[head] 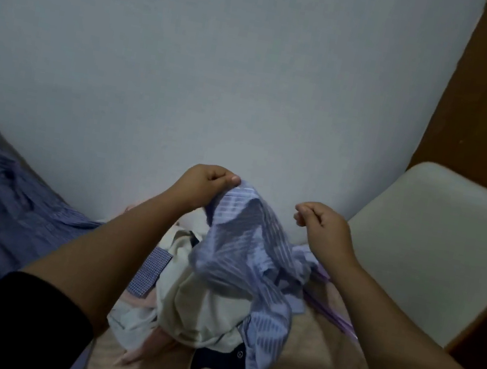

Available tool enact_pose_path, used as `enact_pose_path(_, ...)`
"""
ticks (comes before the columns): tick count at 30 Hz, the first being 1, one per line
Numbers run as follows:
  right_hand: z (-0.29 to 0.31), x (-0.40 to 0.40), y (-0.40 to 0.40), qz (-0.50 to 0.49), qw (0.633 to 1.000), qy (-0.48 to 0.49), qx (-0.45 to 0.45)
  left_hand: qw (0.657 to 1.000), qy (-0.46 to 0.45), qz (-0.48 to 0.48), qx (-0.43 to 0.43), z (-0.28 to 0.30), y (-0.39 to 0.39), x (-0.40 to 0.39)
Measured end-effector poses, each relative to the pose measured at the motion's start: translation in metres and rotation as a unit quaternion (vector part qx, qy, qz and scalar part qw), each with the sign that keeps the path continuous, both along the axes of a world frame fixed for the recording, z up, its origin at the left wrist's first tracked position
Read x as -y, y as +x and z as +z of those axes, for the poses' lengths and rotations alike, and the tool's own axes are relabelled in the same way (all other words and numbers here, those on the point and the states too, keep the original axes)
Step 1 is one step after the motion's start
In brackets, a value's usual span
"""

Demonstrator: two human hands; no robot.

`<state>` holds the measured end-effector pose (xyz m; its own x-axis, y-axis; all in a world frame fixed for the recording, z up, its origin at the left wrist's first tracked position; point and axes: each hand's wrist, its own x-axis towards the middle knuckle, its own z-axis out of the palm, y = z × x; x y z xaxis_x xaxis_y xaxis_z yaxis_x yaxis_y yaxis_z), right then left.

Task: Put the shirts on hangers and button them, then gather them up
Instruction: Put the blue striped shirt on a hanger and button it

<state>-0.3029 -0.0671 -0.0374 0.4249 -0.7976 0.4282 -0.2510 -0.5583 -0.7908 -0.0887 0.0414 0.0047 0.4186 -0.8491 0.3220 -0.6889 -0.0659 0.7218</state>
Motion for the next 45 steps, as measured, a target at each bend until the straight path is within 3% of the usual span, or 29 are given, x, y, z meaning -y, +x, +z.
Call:
enact_pose_path(7, 0.069, -0.035, 0.003, 0.103, 0.995, 0.007, 0.007, 0.999, 0.017, -0.049, 0.008, 0.070, -0.021, -0.033)
enact_pose_path(12, 0.096, -0.061, 0.021, 0.229, 0.967, 0.089, -0.067, 0.995, 0.041, -0.082, 0.032, 0.101, -0.035, -0.058)
enact_pose_path(14, 0.106, -0.066, 0.020, 0.207, 0.975, 0.065, -0.051, 0.995, 0.052, -0.077, 0.034, 0.111, -0.032, -0.069)
enact_pose_path(17, 0.122, -0.064, 0.013, 0.179, 0.980, 0.054, 0.071, 0.990, 0.116, -0.028, 0.069, 0.120, -0.022, -0.078)
enact_pose_path(20, 0.135, -0.061, -0.001, 0.161, 0.978, 0.050, 0.127, 0.989, 0.135, 0.001, 0.062, 0.117, -0.016, -0.076)
enact_pose_path(22, 0.136, -0.058, -0.011, 0.150, 0.979, 0.049, 0.131, 0.990, 0.124, 0.001, 0.065, 0.116, -0.016, -0.074)
enact_pose_path(28, 0.115, -0.066, -0.024, 0.184, 0.975, 0.094, 0.086, 0.965, 0.147, 0.051, 0.209, 0.116, -0.016, -0.070)
enact_pose_path(31, 0.102, -0.079, -0.018, 0.216, 0.969, 0.110, 0.051, 0.968, 0.235, 0.033, 0.079, 0.109, -0.018, -0.080)
enact_pose_path(34, 0.087, -0.093, -0.010, 0.260, 0.959, 0.113, -0.028, 0.970, 0.216, -0.007, -0.108, 0.096, -0.015, -0.089)
enact_pose_path(36, 0.076, -0.102, -0.003, 0.299, 0.942, 0.111, -0.103, 0.964, 0.193, -0.029, -0.183, 0.086, -0.011, -0.093)
enact_pose_path(39, 0.064, -0.108, 0.010, 0.312, 0.932, 0.096, -0.156, 0.979, 0.138, -0.001, -0.147, 0.074, -0.007, -0.094)
enact_pose_path(41, 0.065, -0.107, 0.016, 0.292, 0.945, 0.114, -0.091, 0.993, 0.079, 0.027, -0.086, 0.070, -0.004, -0.097)
enact_pose_path(45, 0.081, -0.098, 0.028, 0.287, 0.952, 0.103, -0.013, 0.989, 0.069, -0.020, -0.132, 0.076, -0.002, -0.108)
